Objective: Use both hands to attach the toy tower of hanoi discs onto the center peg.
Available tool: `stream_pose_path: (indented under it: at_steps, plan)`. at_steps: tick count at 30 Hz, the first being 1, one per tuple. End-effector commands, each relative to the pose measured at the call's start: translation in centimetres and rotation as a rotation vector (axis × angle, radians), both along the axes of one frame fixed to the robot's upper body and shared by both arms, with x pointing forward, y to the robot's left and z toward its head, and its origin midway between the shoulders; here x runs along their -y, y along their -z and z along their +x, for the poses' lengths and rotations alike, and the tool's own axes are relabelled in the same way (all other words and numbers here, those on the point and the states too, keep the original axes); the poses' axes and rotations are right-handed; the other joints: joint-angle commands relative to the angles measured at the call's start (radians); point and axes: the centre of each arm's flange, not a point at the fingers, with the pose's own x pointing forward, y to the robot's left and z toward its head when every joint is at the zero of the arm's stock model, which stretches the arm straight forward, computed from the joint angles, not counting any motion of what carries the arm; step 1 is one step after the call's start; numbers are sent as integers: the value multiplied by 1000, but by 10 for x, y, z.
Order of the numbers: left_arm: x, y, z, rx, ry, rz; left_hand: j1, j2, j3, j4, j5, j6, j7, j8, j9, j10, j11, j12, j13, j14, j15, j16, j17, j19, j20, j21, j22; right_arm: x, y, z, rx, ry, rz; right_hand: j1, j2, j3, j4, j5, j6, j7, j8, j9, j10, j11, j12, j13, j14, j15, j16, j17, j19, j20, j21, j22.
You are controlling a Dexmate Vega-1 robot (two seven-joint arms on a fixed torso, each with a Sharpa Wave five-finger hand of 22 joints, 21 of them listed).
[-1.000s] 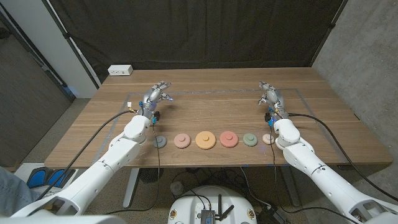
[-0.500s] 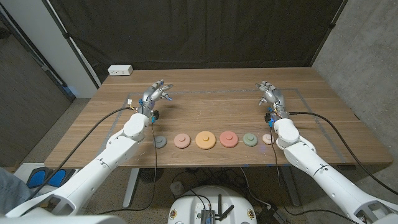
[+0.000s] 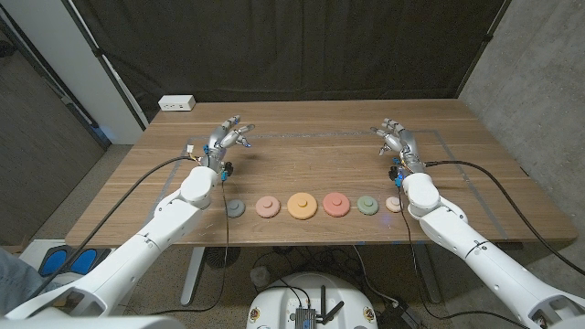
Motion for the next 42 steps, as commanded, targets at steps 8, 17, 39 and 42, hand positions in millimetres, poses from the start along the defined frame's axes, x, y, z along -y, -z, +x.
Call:
stream_pose_path:
  at_steps: [8,17,39,42]
  plan:
    - [4,-8,-6,46,-188,115,41,8,-23,9,5,55,-12,19,4,39,-17,18,11,19,-53,26,-8,16,-74,23,0,2,-8,-8,-5,85,-141,5,19,2,11,6,18,-15,11,7,20,-13,20,22,-5,-53,-13,3,-5,6,-3,-10]
    - [16,-13,-1,114,-269,184,54,14,-47,15,2,99,-25,28,6,85,-29,34,18,43,-53,51,-13,28,-74,44,4,7,-14,-8,17,135,-249,6,19,-1,12,10,22,-7,11,7,14,-15,20,36,-15,-52,-24,0,-10,7,-3,-15]
    - [13,-34,-6,140,-419,399,60,10,-83,18,-2,111,-30,21,7,88,-30,32,27,42,-52,70,-28,4,-58,57,10,4,-8,-19,34,288,-376,9,28,-8,16,18,13,-25,7,9,-15,-20,15,69,-51,-52,-70,-18,-30,9,-8,-38]
    - [15,-35,-4,152,-413,391,61,11,-84,19,-3,110,-30,20,7,85,-30,31,27,41,-52,71,-29,4,-58,58,9,0,-8,-20,58,314,-378,8,31,-9,17,18,18,-28,10,10,-15,-26,15,73,-54,-52,-76,-20,-33,9,-8,-40]
